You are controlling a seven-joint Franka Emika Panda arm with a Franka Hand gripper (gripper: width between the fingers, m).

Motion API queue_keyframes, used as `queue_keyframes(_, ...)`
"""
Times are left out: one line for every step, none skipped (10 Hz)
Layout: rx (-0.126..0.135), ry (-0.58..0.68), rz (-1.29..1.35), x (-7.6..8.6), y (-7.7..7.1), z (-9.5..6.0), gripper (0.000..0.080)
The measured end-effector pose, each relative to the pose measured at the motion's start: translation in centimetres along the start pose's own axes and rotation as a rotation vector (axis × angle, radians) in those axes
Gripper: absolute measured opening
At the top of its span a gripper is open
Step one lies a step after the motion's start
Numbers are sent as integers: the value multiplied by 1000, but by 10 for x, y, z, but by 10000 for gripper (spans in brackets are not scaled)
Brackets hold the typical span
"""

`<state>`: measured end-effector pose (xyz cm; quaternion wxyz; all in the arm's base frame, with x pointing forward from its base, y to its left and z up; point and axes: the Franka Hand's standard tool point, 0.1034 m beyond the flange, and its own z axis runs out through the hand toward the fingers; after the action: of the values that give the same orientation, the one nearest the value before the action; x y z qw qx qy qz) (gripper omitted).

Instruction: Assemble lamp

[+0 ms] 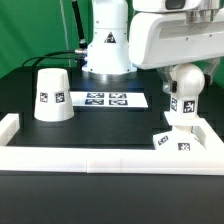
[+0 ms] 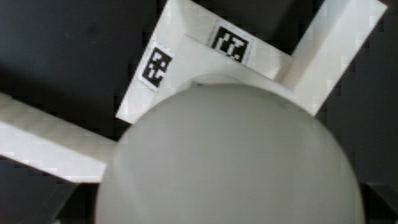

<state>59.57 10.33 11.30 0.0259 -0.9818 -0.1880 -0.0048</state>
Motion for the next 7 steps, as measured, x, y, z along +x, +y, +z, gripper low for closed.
queue_keyframes(3, -1, 145, -1, 1, 0, 577)
queue_keyframes(6, -1, 300, -1, 1, 1, 577)
queue_keyframes(4, -2, 411, -2, 1, 0, 577)
queue_keyframes(5, -4, 517, -2, 2, 0, 578)
queue_keyframes(7, -7, 629, -2, 3, 1, 579)
queue_keyframes(8, -7, 710, -2, 3, 1, 579)
queue_keyframes(7, -8, 792, -2, 3, 1, 579)
